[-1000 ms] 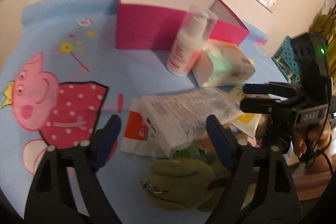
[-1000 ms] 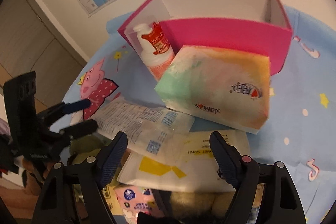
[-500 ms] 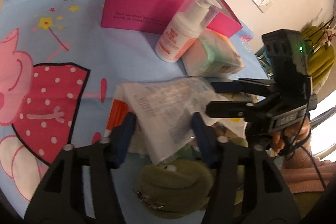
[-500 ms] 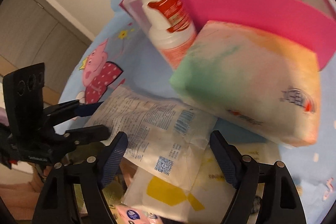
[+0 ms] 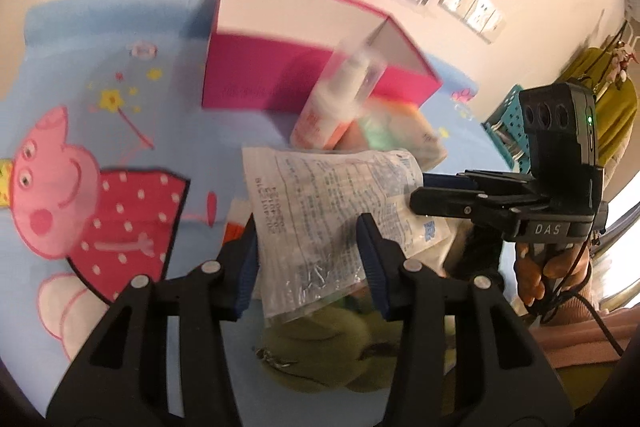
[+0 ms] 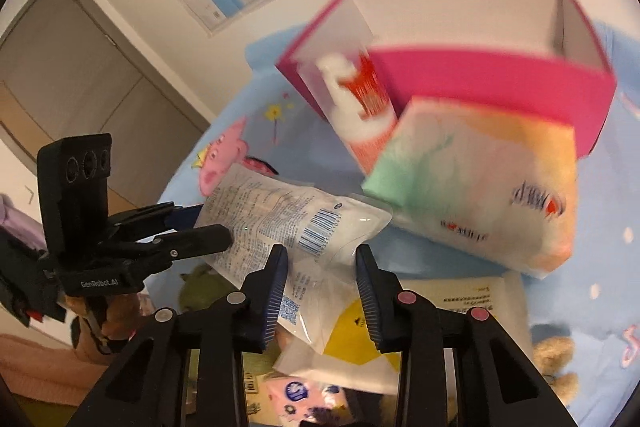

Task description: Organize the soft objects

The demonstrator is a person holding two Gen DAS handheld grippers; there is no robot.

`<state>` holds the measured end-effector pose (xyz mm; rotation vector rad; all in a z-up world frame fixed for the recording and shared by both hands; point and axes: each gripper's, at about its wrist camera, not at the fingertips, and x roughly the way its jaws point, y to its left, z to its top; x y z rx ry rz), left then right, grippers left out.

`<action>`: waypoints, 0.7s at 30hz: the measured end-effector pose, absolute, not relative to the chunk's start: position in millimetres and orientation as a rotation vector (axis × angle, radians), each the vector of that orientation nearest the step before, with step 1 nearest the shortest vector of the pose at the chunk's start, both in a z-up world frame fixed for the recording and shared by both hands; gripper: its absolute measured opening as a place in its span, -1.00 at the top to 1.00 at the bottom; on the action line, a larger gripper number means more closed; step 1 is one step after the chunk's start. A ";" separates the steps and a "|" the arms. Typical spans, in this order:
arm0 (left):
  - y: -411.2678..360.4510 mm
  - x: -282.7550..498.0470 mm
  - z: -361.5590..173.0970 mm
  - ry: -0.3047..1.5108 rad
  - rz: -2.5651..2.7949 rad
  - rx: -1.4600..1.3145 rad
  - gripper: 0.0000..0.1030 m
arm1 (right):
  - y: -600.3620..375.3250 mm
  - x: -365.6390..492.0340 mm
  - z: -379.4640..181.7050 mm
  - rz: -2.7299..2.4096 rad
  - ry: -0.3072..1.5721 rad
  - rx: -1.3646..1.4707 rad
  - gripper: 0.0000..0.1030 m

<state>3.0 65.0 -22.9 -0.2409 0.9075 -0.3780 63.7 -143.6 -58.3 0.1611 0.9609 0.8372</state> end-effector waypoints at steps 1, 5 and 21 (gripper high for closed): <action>65.4 1.8 -13.7 0.886 -0.382 -0.238 0.05 | -145.7 62.5 -49.9 0.837 0.936 0.156 0.33; 62.9 4.3 26.4 0.799 -0.380 -0.193 0.05 | -156.9 63.0 -12.2 0.840 0.827 0.147 0.33; 57.8 129.8 61.3 0.755 -0.311 -0.141 0.05 | -159.2 172.2 28.4 0.771 0.729 0.187 0.34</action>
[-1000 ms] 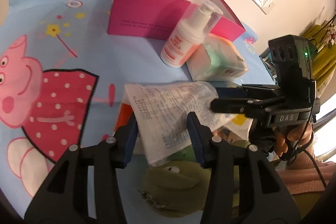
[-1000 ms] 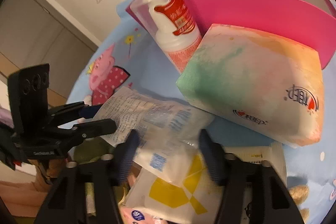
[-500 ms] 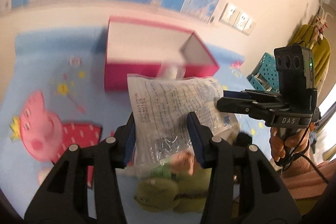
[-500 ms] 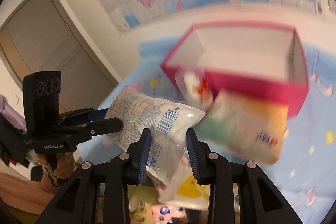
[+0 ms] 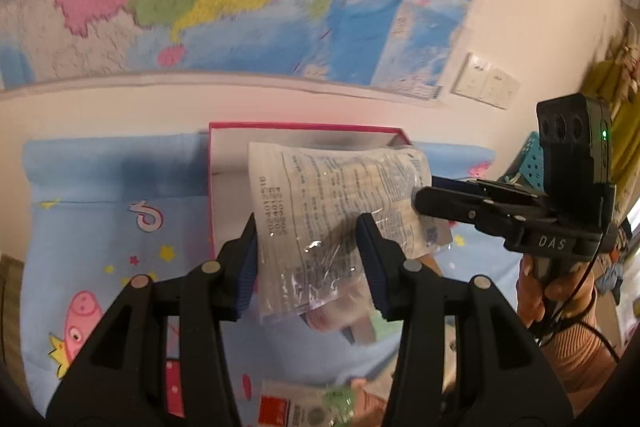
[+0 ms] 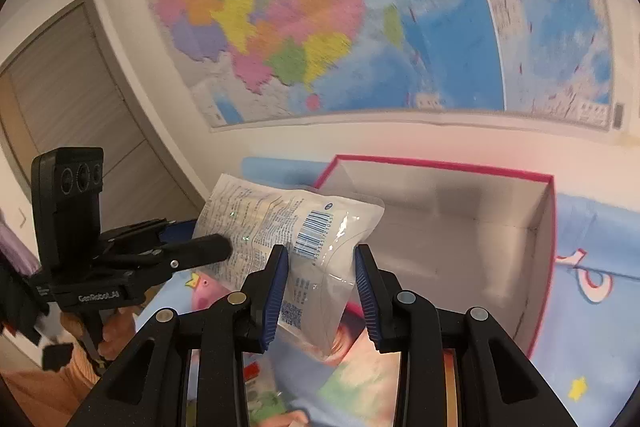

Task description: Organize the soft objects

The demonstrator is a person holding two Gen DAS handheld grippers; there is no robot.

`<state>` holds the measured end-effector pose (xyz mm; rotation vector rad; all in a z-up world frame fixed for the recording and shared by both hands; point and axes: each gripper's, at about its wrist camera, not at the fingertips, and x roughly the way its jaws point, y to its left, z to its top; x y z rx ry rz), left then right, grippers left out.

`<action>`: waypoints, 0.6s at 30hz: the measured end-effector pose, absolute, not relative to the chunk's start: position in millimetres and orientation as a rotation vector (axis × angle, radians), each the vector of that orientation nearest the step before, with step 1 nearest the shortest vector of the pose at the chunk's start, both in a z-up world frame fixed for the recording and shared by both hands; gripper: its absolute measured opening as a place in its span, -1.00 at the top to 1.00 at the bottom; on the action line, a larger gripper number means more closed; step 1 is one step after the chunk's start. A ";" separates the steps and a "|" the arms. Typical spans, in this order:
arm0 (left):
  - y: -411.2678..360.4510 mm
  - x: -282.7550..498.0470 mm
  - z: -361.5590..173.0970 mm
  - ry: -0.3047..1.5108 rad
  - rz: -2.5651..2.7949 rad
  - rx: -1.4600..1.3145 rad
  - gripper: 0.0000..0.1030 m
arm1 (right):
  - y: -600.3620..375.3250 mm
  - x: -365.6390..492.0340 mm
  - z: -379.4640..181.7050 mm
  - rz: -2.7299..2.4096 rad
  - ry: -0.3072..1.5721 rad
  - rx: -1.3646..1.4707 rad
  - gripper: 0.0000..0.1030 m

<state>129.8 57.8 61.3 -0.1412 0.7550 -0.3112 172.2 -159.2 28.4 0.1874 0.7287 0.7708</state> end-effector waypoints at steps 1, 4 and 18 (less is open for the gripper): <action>58.4 134.6 55.6 0.769 -0.305 -0.147 0.05 | -156.9 182.2 23.0 0.762 0.746 0.190 0.33; 61.1 157.2 36.8 0.825 -0.293 -0.177 0.05 | -153.5 198.3 7.7 0.734 0.795 0.189 0.33; 57.2 193.8 1.0 0.921 -0.148 -0.117 0.05 | -130.7 250.9 -46.0 0.618 0.971 0.157 0.18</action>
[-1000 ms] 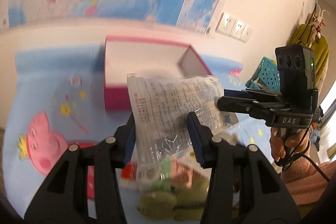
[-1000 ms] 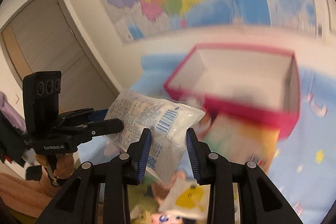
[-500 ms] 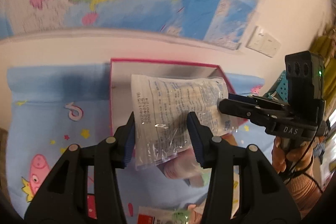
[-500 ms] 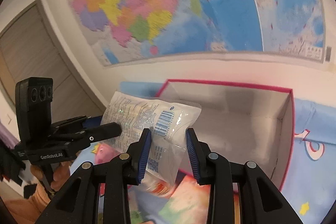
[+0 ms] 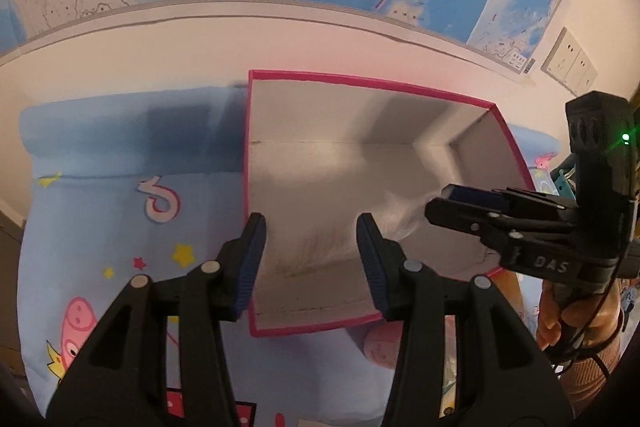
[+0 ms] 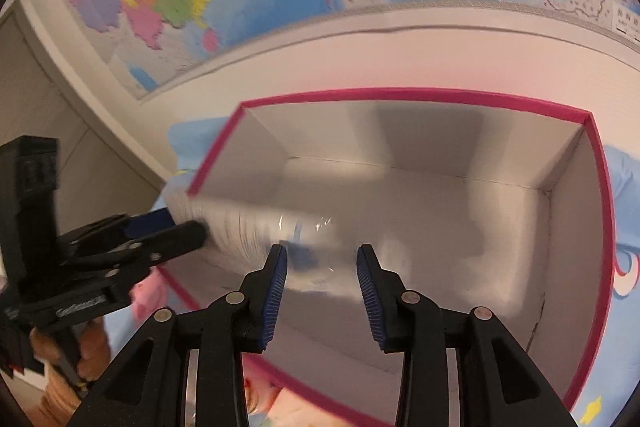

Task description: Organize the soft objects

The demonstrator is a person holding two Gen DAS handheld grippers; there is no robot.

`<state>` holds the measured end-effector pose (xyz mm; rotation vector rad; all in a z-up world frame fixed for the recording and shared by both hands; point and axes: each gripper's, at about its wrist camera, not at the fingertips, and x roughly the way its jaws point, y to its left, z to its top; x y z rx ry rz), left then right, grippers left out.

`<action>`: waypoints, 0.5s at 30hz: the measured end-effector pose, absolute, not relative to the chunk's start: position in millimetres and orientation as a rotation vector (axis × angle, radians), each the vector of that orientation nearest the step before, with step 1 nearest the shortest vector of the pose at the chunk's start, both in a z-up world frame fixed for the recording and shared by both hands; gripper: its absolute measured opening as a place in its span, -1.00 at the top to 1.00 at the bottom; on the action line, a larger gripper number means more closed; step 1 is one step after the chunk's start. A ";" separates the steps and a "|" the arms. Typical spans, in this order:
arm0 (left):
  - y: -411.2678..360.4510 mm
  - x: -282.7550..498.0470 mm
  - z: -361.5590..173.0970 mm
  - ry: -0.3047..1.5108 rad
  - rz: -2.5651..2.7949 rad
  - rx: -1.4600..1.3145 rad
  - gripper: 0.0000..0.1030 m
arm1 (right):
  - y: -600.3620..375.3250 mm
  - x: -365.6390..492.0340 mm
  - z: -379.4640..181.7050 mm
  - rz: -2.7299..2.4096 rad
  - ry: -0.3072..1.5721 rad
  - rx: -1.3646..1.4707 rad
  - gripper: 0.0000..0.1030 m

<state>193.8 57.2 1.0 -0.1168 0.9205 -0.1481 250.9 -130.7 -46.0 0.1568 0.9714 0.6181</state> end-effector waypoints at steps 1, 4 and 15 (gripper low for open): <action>56.7 192.2 2.3 0.914 -0.145 -0.113 0.05 | -130.9 251.5 -47.9 0.615 0.978 0.155 0.10; 55.2 183.0 9.3 0.882 -0.128 -0.102 0.05 | -132.9 249.8 -50.0 0.619 0.986 0.163 0.07; 68.0 173.5 23.2 0.798 -0.068 -0.091 -0.16 | -128.5 247.7 -42.0 0.602 0.960 0.100 -0.03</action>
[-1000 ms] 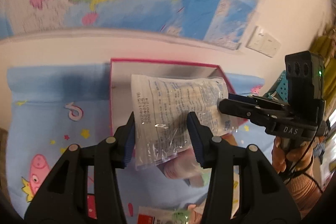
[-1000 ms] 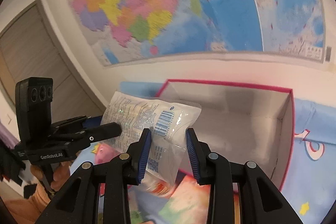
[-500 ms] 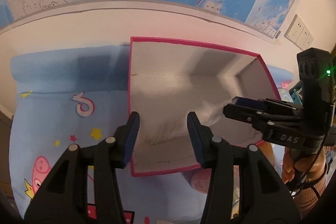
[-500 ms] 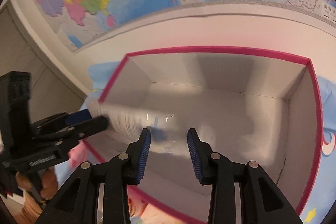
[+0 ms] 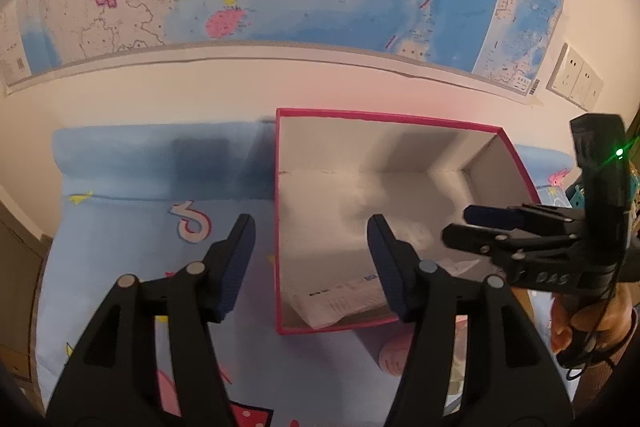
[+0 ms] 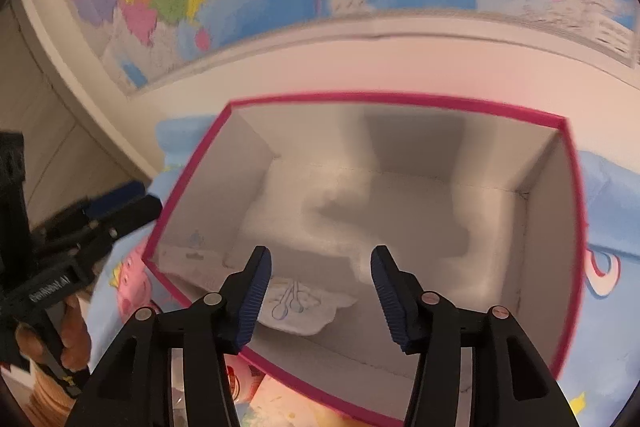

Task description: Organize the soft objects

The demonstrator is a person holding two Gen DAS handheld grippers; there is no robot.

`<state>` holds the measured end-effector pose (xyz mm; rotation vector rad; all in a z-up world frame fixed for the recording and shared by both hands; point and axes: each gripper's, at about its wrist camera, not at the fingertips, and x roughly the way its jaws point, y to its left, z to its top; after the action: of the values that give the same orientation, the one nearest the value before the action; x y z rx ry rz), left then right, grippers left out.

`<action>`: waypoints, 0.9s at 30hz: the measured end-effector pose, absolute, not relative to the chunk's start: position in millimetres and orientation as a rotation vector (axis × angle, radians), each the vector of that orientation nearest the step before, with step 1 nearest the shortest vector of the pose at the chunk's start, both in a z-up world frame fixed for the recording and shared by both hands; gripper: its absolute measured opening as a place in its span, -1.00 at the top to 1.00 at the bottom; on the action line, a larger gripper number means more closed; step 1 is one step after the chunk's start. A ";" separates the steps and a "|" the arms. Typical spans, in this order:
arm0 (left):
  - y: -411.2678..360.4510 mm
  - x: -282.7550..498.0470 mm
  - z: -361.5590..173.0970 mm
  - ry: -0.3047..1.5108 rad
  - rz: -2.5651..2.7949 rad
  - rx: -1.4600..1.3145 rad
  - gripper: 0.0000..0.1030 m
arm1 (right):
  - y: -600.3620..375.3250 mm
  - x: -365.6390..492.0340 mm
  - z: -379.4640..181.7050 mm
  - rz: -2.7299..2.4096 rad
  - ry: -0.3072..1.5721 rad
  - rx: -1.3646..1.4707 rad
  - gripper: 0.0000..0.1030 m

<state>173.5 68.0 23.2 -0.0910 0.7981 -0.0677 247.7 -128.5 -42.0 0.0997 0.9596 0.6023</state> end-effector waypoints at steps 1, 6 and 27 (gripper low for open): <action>66.3 174.2 22.5 0.797 -0.068 -0.091 -0.16 | -126.4 248.2 -44.1 0.607 0.967 0.094 -0.03; 62.8 169.0 15.6 0.804 -0.092 -0.065 -0.16 | -134.1 244.1 -44.4 0.670 0.968 0.112 -0.03; 61.2 157.6 -3.5 0.827 -0.164 0.012 -0.16 | -151.1 232.2 -38.2 0.838 0.987 -0.016 -0.03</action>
<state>157.6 61.2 -3.5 0.0121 0.8268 -0.1637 232.2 -151.1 -38.2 -0.0162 0.9874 0.8384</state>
